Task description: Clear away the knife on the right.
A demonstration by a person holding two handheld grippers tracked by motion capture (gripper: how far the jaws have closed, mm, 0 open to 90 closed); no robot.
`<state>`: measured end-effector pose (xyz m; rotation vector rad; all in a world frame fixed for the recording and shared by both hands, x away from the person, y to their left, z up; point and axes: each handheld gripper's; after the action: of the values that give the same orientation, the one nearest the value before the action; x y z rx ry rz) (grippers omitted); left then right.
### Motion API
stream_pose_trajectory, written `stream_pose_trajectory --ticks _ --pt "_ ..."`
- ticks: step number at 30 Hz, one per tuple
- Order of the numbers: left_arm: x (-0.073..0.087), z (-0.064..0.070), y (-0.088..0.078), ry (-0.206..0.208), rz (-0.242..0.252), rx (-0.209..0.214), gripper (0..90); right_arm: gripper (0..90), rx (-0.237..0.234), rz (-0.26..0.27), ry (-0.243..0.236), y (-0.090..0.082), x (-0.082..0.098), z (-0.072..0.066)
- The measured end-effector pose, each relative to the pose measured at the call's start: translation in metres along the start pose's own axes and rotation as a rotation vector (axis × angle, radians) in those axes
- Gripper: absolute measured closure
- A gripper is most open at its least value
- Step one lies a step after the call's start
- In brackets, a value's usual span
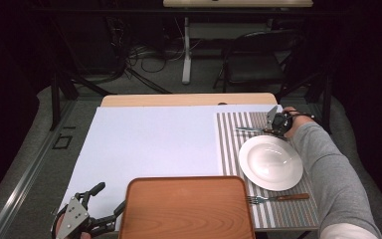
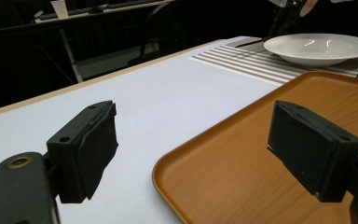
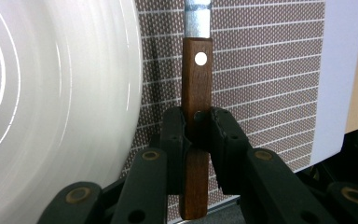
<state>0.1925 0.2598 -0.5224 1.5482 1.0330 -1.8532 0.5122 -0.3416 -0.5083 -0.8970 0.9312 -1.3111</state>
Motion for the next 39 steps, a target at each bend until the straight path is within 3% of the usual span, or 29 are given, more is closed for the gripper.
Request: stream_pose_trajectory --ticks 3,5,8,9,13,15,17,19,20,22,27,31,36,39 --pt "0.000 0.000 0.000 0.000 0.001 0.000 15.2 76.6 -0.010 -0.031 0.007 -0.006 -0.002 -0.001" --pt "0.000 0.000 0.000 0.002 0.001 0.000 15.2 76.6 0.004 0.000 0.009 -0.006 -0.002 -0.001" --pt "0.000 0.000 0.000 0.000 0.002 0.000 15.2 76.6 0.000 -0.011 0.022 -0.011 -0.004 -0.002" --pt "0.000 0.000 0.000 0.001 0.002 0.001 15.2 76.6 -0.003 -0.006 -0.001 -0.013 -0.005 -0.001" --pt "0.000 0.000 0.000 -0.001 0.003 0.001 15.2 76.6 -0.005 -0.021 0.039 -0.019 -0.007 -0.004" --pt "0.000 0.000 0.000 -0.001 0.005 0.000 15.2 76.6 0.005 0.007 0.021 -0.021 -0.007 -0.002" --pt "0.000 0.000 -0.001 -0.004 0.007 -0.001 15.2 76.7 0.013 0.018 0.068 -0.027 -0.007 -0.005" --pt "0.000 0.000 -0.001 -0.006 0.008 -0.001 15.2 76.6 0.020 0.037 0.068 -0.031 -0.008 -0.006" --pt "0.000 0.000 -0.001 -0.007 0.009 0.000 15.2 76.6 0.019 0.034 0.097 -0.033 -0.009 -0.009" --pt "0.000 0.000 -0.001 -0.008 0.010 0.001 15.2 76.6 0.020 0.049 0.089 -0.037 -0.009 -0.009" --pt "0.000 0.000 -0.001 -0.009 0.015 0.000 15.2 76.6 0.032 0.082 0.194 -0.046 -0.010 -0.018" --pt "0.000 0.000 -0.001 -0.009 0.015 0.000 15.2 76.6 0.035 0.102 0.227 -0.050 -0.011 -0.024" --pt "0.000 0.000 -0.001 -0.009 0.014 0.000 15.2 76.7 0.027 0.155 0.329 -0.057 -0.011 -0.036" --pt "0.000 0.000 -0.001 -0.011 0.015 -0.001 15.2 76.7 0.018 0.189 0.358 -0.060 -0.011 -0.043"
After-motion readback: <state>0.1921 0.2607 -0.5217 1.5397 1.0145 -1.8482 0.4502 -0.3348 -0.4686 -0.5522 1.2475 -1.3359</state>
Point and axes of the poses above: each handheld gripper's, and its own axes: y roughly forward along the jaws, x roughly out of its underside, z roughly to its right, and after that the axes turned 9 degrees about -y, right-handed
